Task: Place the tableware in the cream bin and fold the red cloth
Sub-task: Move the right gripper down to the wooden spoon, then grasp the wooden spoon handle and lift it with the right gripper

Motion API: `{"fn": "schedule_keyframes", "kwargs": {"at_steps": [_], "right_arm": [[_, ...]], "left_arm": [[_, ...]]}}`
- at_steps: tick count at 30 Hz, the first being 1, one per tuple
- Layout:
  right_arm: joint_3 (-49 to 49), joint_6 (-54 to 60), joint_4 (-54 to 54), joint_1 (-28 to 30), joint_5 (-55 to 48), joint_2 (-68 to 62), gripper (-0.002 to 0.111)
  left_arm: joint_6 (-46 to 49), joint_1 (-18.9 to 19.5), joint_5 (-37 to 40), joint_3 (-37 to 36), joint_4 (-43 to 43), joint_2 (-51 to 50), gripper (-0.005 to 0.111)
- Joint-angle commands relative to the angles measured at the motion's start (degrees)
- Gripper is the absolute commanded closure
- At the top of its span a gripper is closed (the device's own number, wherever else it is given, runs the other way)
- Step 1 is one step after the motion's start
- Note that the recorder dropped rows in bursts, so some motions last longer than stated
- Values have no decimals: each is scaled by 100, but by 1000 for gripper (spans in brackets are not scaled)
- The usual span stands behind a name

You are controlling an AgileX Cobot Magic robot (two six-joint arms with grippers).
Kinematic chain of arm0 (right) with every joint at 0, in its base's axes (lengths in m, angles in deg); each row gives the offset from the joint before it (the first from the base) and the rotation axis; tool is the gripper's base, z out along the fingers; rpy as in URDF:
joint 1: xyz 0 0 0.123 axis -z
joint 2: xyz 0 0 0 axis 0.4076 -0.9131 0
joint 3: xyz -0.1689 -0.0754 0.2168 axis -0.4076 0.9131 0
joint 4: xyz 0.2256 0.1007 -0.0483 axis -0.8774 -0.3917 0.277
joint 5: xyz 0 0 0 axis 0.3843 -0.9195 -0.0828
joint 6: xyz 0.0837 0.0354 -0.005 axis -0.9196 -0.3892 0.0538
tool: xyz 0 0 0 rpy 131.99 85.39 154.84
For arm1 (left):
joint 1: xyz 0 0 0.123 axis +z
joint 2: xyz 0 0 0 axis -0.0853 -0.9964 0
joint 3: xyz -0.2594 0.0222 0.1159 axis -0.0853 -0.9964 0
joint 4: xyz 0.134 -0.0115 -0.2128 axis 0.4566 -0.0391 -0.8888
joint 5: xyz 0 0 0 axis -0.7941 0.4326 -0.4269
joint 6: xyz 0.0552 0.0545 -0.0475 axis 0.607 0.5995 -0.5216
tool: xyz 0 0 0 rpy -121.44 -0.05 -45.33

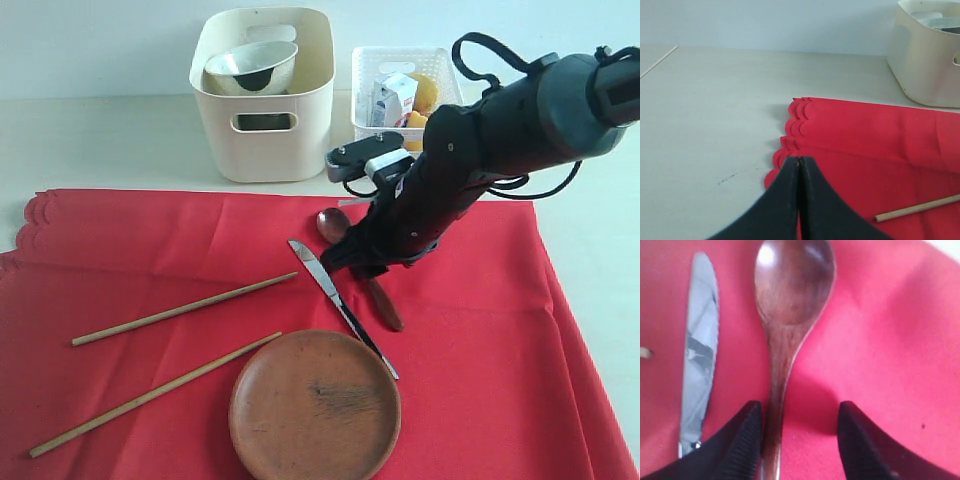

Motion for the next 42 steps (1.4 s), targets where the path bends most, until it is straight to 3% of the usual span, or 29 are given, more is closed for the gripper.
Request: {"fn": "schedule_keyframes", "kwargs": {"at_steps": [1,6,12,16,42], "right_arm": [[0,59,41,3,-17,-71,63],[0,294,42,3,-17,-91,66],[0,225,42,3,-26,-101,96],[0,182,42,3,-40,-44,108],[0,151,-668,3,-73,1497,108]], "left_arm": [[1,-40,-39,-17,-7,35,107],[1,-40,-39,-17,-7,35,107],[1,-40,-39,-17,-7,35,107],[1,-40,-39,-17,-7,35,107],[1,-40,-39,-17,-7,35,107]]}}
